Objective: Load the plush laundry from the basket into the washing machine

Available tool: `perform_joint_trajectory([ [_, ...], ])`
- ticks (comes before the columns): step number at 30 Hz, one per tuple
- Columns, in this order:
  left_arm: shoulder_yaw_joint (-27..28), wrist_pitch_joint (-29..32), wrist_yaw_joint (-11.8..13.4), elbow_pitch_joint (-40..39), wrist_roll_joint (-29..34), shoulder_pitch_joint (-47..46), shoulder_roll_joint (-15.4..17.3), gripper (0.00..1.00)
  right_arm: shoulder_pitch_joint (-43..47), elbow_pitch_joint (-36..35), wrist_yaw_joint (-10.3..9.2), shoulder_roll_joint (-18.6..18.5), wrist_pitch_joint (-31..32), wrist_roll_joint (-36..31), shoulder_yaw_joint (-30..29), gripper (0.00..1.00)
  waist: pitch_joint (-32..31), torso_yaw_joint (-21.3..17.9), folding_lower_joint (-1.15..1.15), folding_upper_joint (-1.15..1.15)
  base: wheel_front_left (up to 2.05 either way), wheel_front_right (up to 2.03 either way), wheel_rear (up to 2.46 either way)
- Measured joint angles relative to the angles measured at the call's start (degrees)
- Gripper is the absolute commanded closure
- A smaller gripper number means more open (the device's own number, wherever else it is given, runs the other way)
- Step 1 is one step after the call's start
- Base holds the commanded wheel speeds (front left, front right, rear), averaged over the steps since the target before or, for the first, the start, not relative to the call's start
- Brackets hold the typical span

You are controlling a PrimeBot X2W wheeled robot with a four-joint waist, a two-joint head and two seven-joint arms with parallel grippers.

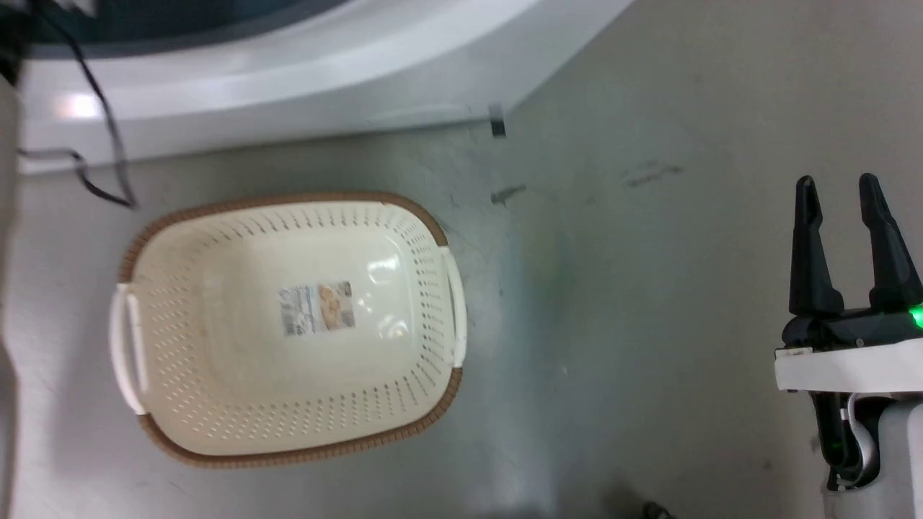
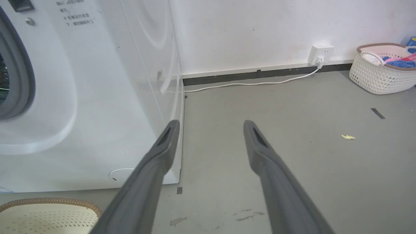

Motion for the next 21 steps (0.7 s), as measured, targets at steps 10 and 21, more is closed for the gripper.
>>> perform_joint_trajectory([
  [10, -0.2, -5.6, 0.0, -1.3, -6.5, 16.4, -5.2, 0.0, 3.3, 0.4, 0.0, 0.0, 0.0, -4.8, -2.1, 0.0, -12.0, 4.1, -0.01, 0.0, 0.0, 0.0, 0.0],
  [21, 4.0, -6.0, 2.2, -21.0, -11.5, 39.6, -5.7, 0.0, 8.8, 0.5, 0.0, 0.0, 0.0, -8.8, -0.6, 0.0, -24.9, 11.5, -0.02, 0.0, 0.0, 0.0, 0.0],
])
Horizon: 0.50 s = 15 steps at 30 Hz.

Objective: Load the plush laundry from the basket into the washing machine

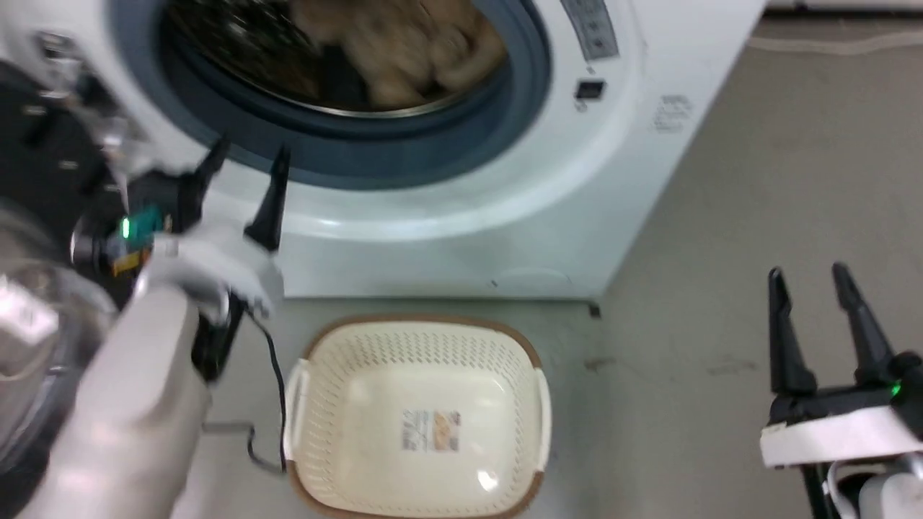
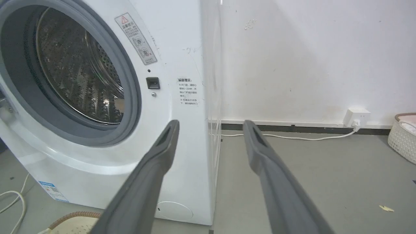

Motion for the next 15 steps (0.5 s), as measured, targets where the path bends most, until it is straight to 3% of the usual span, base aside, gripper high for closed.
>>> perform_joint_trajectory([
  [8, 7.4, -0.1, 6.3, -18.4, -0.7, 22.2, -2.1, 0.0, 4.4, 0.0, 0.0, 0.0, 0.0, -0.1, 2.5, 0.0, -7.6, 4.4, 0.0, 0.0, 0.0, 0.0, 0.0],
  [15, 8.8, -0.1, 7.5, -27.6, 2.4, 36.1, -4.9, 0.0, 7.8, -0.1, 0.0, 0.0, 0.0, -0.1, 2.8, 0.0, -11.9, 7.1, 0.01, 0.0, 0.0, 0.0, 0.0],
])
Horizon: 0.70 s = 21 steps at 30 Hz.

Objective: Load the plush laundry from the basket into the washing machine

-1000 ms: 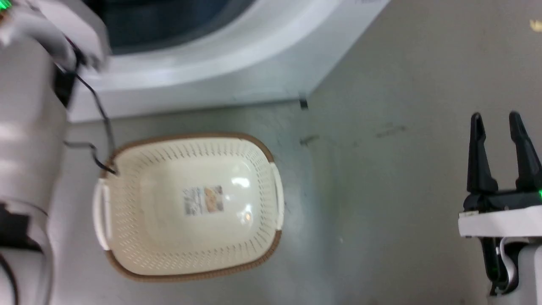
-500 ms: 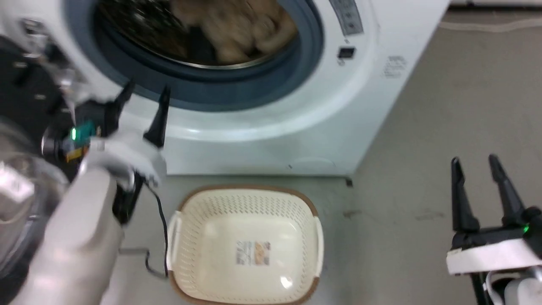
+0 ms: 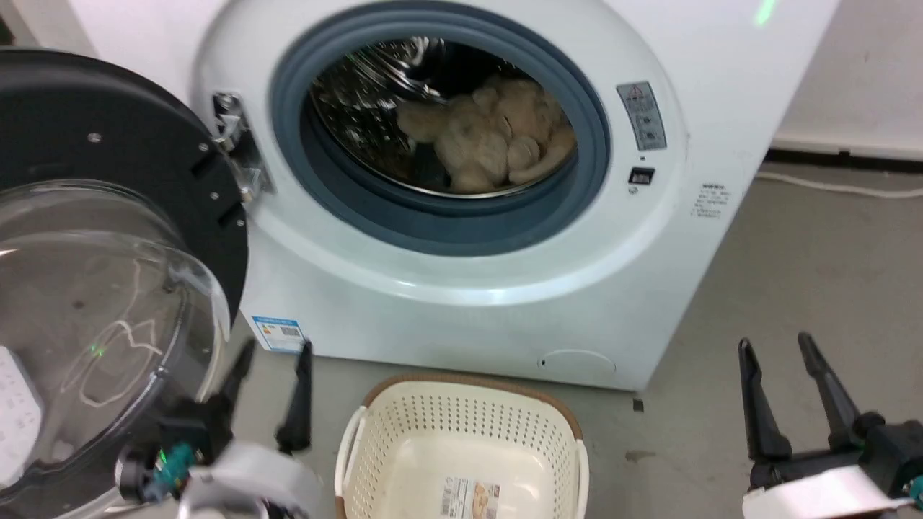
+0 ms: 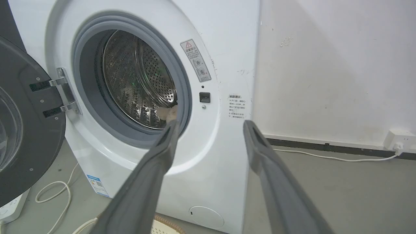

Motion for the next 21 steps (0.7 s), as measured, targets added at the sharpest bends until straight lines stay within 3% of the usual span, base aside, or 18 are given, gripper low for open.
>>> perform_joint_trajectory([
  [7, 1.0, 0.0, -1.0, -2.6, 2.8, 8.4, -4.1, 0.0, 3.4, 0.3, 0.0, 0.0, 0.0, 0.6, -0.3, 0.0, -3.8, 1.9, 0.01, 0.0, 0.0, 0.0, 0.0],
  [21, 3.6, 0.0, -3.2, -1.6, 7.7, 9.0, -7.4, 0.0, 4.5, 0.5, 0.0, 0.0, 0.0, 1.4, -0.5, 0.0, -4.4, 2.0, 0.01, 0.0, 0.0, 0.0, 0.0],
])
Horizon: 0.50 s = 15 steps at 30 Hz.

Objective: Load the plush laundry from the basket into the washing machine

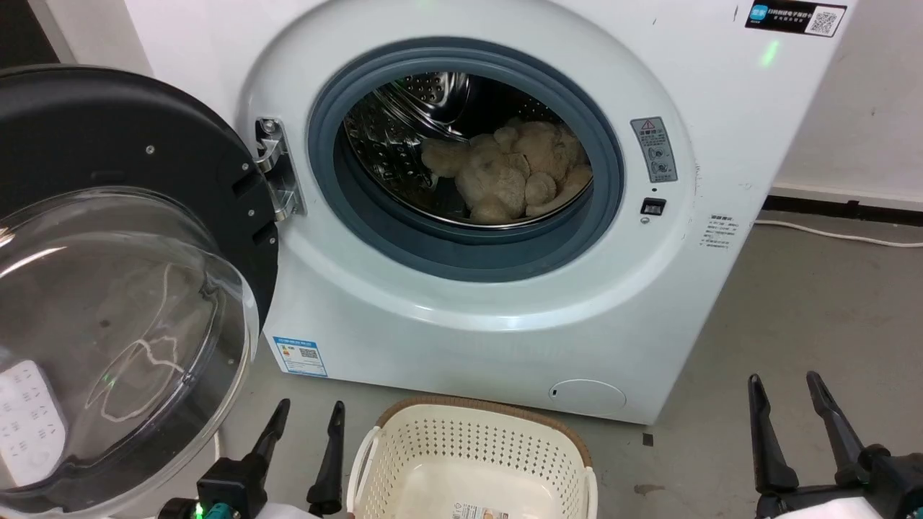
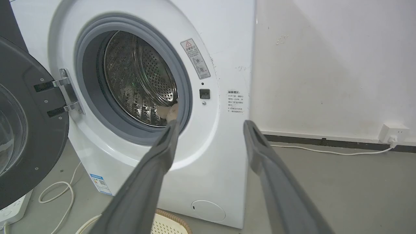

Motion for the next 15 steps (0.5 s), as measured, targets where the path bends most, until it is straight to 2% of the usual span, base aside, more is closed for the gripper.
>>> perform_joint_trajectory([
  [1, 0.1, 0.0, -0.4, 0.0, 0.3, 0.0, -0.1, 0.0, 0.0, 0.0, 0.0, 0.0, 0.0, 0.0, 0.1, 0.0, 0.1, 0.0, 0.0, 0.0, 0.0, 0.0, 0.0],
  [2, 0.2, 0.0, -0.4, 0.0, 0.4, 0.0, -0.2, 1.0, 0.0, 0.0, 0.0, 0.0, 0.0, 0.0, 0.1, 1.0, 0.1, 0.0, 0.0, 0.0, 0.0, 0.0, 0.0],
  [15, 0.6, 1.1, -0.4, -0.5, 0.9, 0.0, -0.3, 1.0, 0.0, 0.0, -0.01, 0.0, 1.1, -0.1, 0.4, 1.0, 0.2, -0.5, 0.0, 0.0, 0.0, 0.0, 0.0],
])
